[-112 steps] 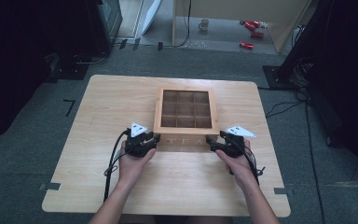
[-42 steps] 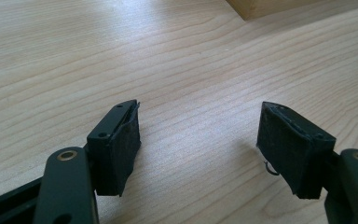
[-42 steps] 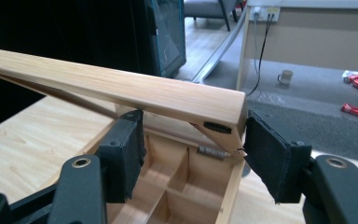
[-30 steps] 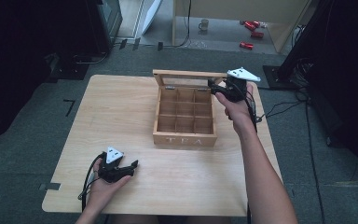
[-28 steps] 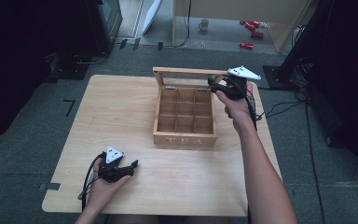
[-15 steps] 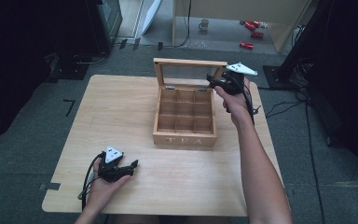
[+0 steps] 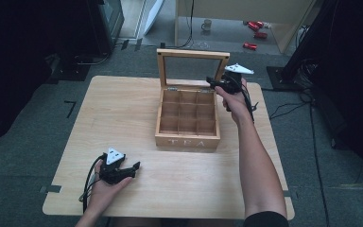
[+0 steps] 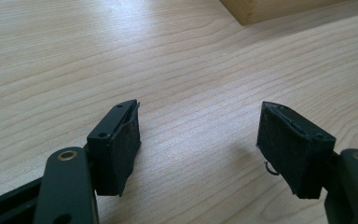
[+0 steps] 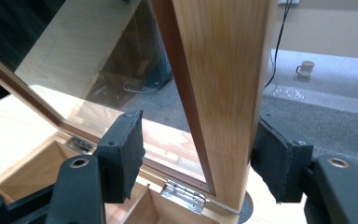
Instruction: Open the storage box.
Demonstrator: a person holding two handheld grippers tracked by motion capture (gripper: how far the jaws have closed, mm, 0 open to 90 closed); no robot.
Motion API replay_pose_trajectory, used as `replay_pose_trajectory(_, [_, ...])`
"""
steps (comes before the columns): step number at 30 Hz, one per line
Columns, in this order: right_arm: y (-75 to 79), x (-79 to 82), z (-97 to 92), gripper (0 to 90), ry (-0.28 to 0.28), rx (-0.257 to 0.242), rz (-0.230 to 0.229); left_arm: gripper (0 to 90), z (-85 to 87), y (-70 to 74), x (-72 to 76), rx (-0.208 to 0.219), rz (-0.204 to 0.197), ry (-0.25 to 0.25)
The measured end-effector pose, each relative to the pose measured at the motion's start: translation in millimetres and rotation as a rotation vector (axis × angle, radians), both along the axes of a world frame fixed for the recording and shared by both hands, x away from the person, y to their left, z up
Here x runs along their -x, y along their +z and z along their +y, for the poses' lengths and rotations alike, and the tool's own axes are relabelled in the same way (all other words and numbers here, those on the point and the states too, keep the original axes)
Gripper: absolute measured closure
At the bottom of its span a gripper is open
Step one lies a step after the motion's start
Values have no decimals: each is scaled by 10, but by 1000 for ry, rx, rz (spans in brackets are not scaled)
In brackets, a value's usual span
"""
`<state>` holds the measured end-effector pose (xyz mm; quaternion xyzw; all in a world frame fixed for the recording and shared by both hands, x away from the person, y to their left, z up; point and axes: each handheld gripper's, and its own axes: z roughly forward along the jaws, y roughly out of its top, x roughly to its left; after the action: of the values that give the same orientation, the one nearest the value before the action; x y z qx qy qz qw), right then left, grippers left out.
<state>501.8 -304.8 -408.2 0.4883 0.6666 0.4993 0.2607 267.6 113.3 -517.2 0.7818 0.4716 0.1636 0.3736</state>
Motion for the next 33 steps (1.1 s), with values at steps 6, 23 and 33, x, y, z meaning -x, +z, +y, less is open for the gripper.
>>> replay_pose_trajectory(6, [-239, -88, -9, 398, 23, 60, 42, 305, 1, 1, -3, 2, 2, -3])
replay_pose_trajectory(23, [-316, -162, -125, 667, -23, 88, 20, 309, -13, -1, -7, -1, -1, 0])
replay_pose_trajectory(33, [-388, -223, -104, 670, -95, -6, 47, 311, -14, -2, -9, 1, -2, 1])
